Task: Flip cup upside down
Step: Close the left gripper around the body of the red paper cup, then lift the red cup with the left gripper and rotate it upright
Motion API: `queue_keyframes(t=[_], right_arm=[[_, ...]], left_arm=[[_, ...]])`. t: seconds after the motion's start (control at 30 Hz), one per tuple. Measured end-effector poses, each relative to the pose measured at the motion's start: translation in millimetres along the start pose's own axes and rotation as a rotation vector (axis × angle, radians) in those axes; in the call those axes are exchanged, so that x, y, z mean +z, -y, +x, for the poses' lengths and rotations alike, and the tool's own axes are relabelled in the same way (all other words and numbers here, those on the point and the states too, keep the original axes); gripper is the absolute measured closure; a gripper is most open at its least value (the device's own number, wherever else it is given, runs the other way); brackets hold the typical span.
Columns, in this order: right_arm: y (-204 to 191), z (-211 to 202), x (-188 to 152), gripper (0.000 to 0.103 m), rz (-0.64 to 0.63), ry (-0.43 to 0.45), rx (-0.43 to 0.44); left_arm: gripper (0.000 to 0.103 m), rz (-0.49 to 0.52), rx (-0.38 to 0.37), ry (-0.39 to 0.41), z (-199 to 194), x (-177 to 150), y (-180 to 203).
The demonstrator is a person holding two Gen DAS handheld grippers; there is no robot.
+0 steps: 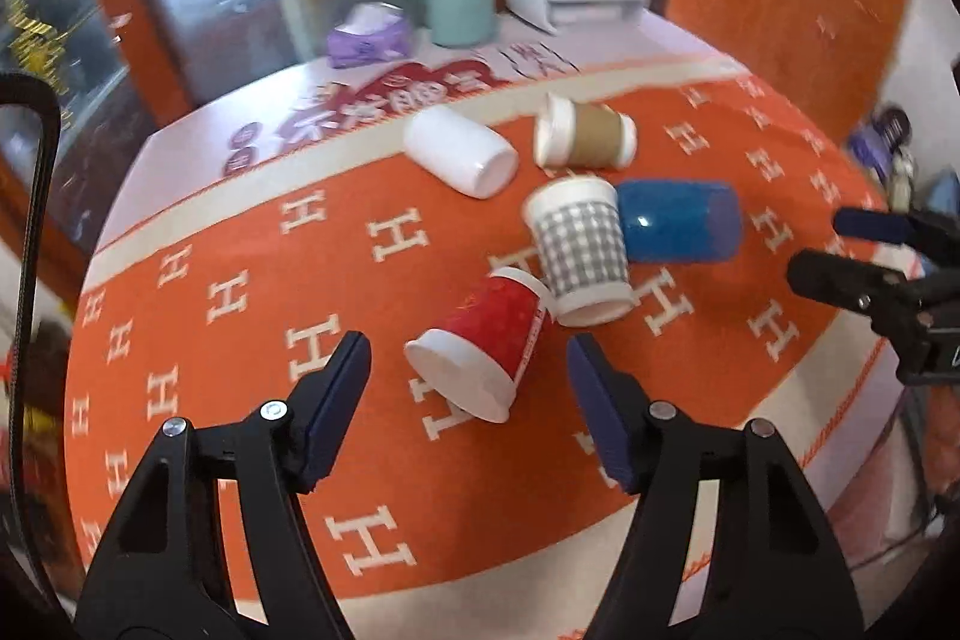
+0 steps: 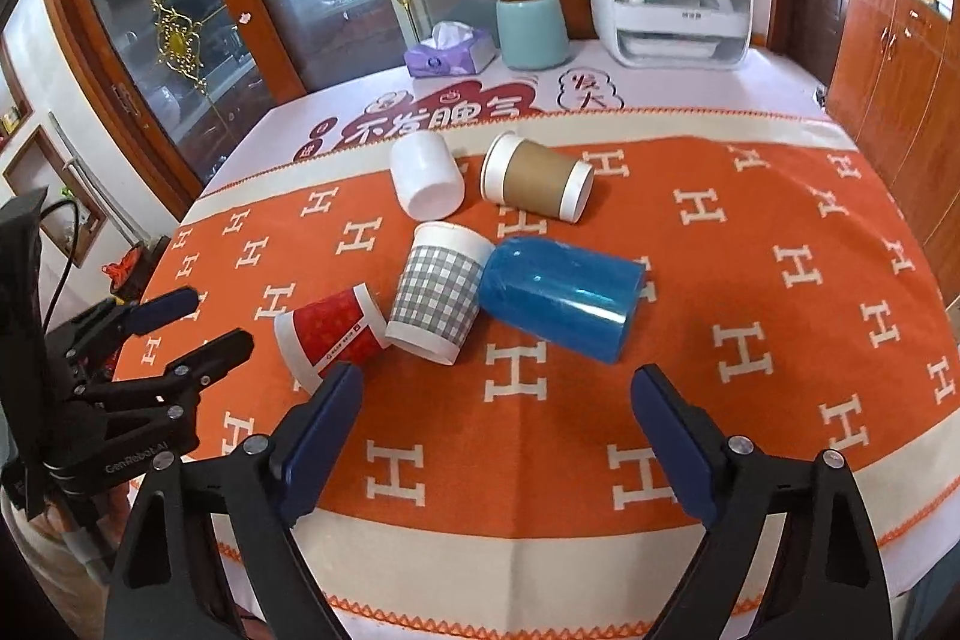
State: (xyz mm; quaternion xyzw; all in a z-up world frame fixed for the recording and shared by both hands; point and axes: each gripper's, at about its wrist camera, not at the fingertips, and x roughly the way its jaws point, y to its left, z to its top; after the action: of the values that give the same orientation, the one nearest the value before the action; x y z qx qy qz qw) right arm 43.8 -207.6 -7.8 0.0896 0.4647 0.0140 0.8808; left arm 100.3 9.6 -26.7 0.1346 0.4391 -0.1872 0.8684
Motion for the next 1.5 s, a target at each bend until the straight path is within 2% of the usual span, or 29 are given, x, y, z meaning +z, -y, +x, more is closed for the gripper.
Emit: queue_keyframes(t=[0.07, 0.17, 0.27, 0.43, 0.67, 0.77, 1.0, 1.07, 1.23, 1.4, 1.5], right_arm=[[0.0, 5.9, 0.6, 0.011, 0.003, -0.010, -0.002], [0.4, 20.7, 1.2, 0.012, 0.015, -0.035, 0.001], [2.9, 30.8, 3.1, 0.013, 0.020, -0.055, 0.003], [3.7, 49.4, 3.6, 0.014, 0.031, -0.088, 0.011], [8.1, 68.6, 2.8, 0.016, 0.058, -0.122, 0.028], [11.6, 74.5, 0.6, 0.016, 0.068, -0.135, 0.031], [19.5, 82.1, -5.4, 0.019, 0.096, -0.152, 0.033], [21.6, 81.0, -6.0, 0.021, 0.105, -0.155, 0.036], [26.9, 75.6, -10.6, 0.021, 0.120, -0.152, 0.040], [31.5, 67.1, -17.5, 0.021, 0.135, -0.144, 0.049], [33.8, 62.5, -22.3, 0.021, 0.139, -0.141, 0.051]], left_arm=[[0.037, 0.062, -0.055, -0.047, 11.8, 5.5, 4.1], [0.037, 0.140, -0.052, -0.090, 31.9, 14.8, 11.3], [0.037, 0.179, -0.091, -0.157, 52.2, 20.6, 15.9], [0.037, 0.289, -0.074, -0.219, 79.5, 26.9, 27.4], [0.037, 0.340, -0.082, -0.347, 119.4, 30.8, 31.5], [0.043, 0.354, -0.071, -0.385, 132.2, 30.6, 33.3], [0.044, 0.360, -0.064, -0.412, 142.5, 31.6, 39.5], [0.045, 0.324, -0.071, -0.426, 142.6, 33.3, 37.6], [0.046, 0.160, -0.143, -0.468, 137.0, 38.7, 25.8], [0.046, -0.075, -0.211, -0.508, 116.4, 34.9, 13.3], [0.046, -0.259, -0.235, -0.554, 106.5, 21.1, 8.8]])
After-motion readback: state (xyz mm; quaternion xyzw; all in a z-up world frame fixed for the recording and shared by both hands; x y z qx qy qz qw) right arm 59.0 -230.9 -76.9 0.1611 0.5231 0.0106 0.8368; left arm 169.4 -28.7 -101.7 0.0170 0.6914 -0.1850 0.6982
